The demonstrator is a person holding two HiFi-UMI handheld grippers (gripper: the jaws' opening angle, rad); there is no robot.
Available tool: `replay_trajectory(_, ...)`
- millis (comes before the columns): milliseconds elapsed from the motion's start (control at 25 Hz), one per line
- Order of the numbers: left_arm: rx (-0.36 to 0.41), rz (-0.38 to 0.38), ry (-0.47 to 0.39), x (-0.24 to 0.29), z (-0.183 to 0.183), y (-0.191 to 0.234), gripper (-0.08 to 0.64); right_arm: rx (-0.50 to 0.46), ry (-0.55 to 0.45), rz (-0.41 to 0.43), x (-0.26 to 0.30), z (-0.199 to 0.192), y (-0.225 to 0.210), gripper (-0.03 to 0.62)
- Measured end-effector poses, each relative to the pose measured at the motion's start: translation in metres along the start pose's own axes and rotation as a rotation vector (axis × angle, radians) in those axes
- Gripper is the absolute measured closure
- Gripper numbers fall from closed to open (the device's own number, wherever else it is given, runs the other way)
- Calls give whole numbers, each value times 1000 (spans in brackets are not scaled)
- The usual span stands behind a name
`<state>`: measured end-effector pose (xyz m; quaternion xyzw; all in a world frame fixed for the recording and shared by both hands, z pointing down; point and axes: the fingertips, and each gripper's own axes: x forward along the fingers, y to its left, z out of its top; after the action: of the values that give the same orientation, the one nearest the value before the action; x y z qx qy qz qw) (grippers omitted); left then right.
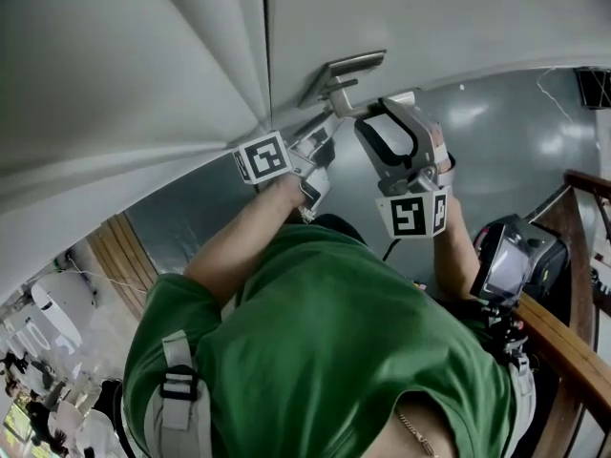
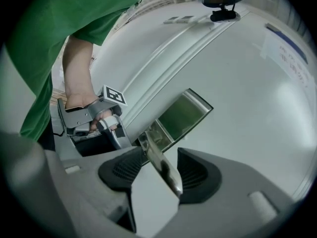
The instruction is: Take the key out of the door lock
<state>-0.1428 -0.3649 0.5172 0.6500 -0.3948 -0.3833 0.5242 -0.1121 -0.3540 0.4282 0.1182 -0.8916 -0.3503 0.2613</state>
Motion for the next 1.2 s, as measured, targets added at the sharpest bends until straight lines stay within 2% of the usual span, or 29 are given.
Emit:
replay_trajectory(200,-73,3,-4,0,-1,3,532,-13,21,9,4,0,3,380)
replay_trajectory(320,-90,-6,-14,2,-2,3,532,-9,29,17,4,-3,3,380)
replay_trajectory(760,-75,-8,-114,-2,9,4,518,3,17,20,7,-1,1,380)
replay_trajectory(1200,-100,-23,-137,-11,10,2,533,1,28,31,8,3,5,380)
